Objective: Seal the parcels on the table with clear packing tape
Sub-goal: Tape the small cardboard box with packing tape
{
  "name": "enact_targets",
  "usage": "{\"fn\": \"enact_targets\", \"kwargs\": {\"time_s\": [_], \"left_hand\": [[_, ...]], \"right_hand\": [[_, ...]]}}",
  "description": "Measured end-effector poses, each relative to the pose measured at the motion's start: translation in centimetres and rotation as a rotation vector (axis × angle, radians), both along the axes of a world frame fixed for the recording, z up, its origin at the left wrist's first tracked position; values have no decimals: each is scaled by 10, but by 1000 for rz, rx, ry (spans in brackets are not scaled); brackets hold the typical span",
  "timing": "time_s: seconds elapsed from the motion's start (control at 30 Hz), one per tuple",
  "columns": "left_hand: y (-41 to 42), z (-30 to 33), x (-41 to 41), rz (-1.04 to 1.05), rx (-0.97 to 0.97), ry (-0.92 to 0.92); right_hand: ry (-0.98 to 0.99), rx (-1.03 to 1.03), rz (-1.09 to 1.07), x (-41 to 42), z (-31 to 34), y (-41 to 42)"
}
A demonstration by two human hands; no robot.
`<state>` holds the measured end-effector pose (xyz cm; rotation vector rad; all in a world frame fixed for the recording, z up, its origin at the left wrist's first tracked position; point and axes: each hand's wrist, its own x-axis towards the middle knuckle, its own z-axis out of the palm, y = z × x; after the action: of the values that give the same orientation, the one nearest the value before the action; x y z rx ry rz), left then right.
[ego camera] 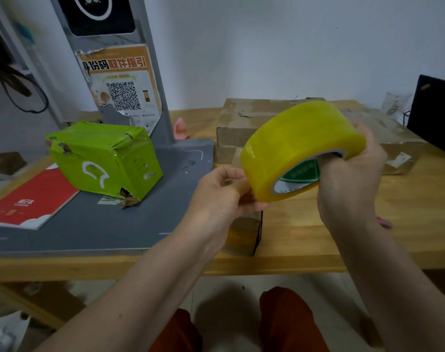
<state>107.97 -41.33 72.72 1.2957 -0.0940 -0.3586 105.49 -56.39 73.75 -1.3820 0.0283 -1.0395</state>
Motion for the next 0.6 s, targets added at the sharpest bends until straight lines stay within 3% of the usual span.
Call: {"fn": "enact_targets", "kwargs": {"time_s": [0.2,0.43,0.6], "left_hand": [[23,11,4,-38,104,-174],[28,2,13,-50,205,-152],[22,-1,13,-18,351,-263]], "right_hand": [[-4,-93,-136,-7,-10,-12],[59,-288,-226,-14,-41,-18],[72,-334,-289,-22,-47,-15]]}}
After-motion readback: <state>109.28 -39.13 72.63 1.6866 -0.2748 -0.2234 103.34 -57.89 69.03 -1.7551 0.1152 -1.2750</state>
